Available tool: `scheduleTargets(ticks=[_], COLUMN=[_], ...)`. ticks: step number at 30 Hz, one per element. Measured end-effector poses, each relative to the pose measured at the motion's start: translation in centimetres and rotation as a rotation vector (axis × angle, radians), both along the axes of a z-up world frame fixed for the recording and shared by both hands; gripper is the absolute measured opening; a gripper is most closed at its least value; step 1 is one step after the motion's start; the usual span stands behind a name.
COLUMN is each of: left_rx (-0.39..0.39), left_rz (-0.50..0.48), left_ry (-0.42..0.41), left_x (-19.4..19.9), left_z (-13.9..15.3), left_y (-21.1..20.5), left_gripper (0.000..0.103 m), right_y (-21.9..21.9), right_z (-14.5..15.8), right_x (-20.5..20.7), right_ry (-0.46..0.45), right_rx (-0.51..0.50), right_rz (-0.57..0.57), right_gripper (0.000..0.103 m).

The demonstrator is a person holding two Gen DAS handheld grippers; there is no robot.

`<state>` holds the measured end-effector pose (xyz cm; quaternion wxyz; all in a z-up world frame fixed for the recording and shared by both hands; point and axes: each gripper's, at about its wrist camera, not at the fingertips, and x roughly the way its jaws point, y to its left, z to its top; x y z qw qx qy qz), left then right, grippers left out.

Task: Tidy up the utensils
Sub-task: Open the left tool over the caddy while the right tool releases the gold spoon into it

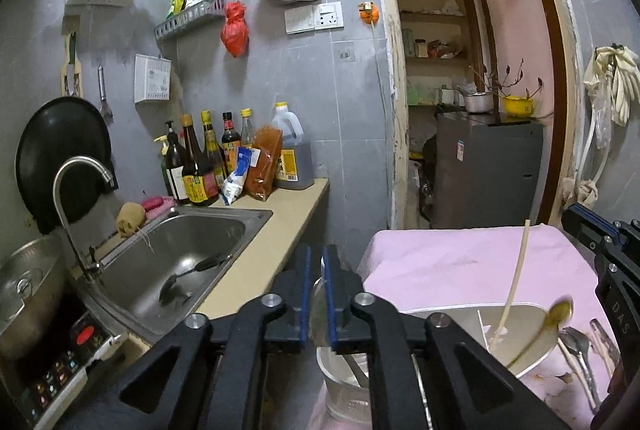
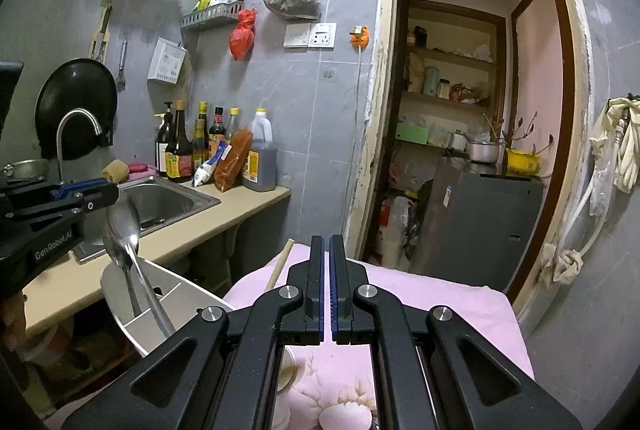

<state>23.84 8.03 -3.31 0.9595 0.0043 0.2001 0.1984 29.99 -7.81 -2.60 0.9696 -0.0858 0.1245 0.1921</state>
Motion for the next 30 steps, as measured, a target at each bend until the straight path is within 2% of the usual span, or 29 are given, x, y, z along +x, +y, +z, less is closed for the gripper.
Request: scheduleTargets(ticks=[2, 4, 10, 13, 17, 18, 21, 27, 29, 30], left_rx=[-0.011, -0.020, -0.024, -0.023, -0.023, -0.026, -0.039, -0.090, -0.091, -0.086], left_rz=[0.008, 0.021, 0.032, 0.033, 0.035, 0.032, 0.013, -0.050, -0.083, -0.105], left_ry=[-0.008, -0.015, -0.009, -0.013, -0.014, -0.011, -0.016, -0.047, -0.059, -0.068], left_x=[-0.3, -0.6, -1.1, -1.2, -1.5, -1.6, -2.1, -2.5, -2.5, -2.6], left_z=[0.2, 0.3, 0.5, 0.5, 0.6, 0.6, 0.9, 1.7, 2.0, 2.1], left_y=[0.0, 0.0, -0.4, -0.5, -0.9, -1.1, -2.1, -4.5, -5.8, -6.7], left_gripper=[0.020, 0.025, 0.028, 0.038, 0.039, 0.039, 0.047, 0.060, 0.070, 0.073], right_y=[-0.3, -0.9, -2.4, -3.1, -4.2, -4.5, -6.1, -9.4, -10.7, -11.2], right_z=[0.2, 0.3, 0.7, 0.8, 1.1, 1.1, 1.5, 2.7, 3.3, 3.6], right_x=[-0.2, -0.5, -1.3, -1.6, -1.9, -2.1, -2.7, -3.8, -4.1, -4.2], right_ry=[0.003, 0.007, 0.011, 0.013, 0.023, 0.027, 0.029, 0.018, 0.007, 0.002], right_rx=[0.005, 0.010, 0.015, 0.017, 0.021, 0.022, 0.046, 0.072, 0.077, 0.082], right_rz=[0.000, 0.000, -0.007, -0.016, -0.033, -0.037, -0.050, -0.095, -0.119, -0.128], right_gripper=[0.002, 0.002, 0.002, 0.002, 0.003, 0.007, 0.048, 0.049, 0.060, 0.068])
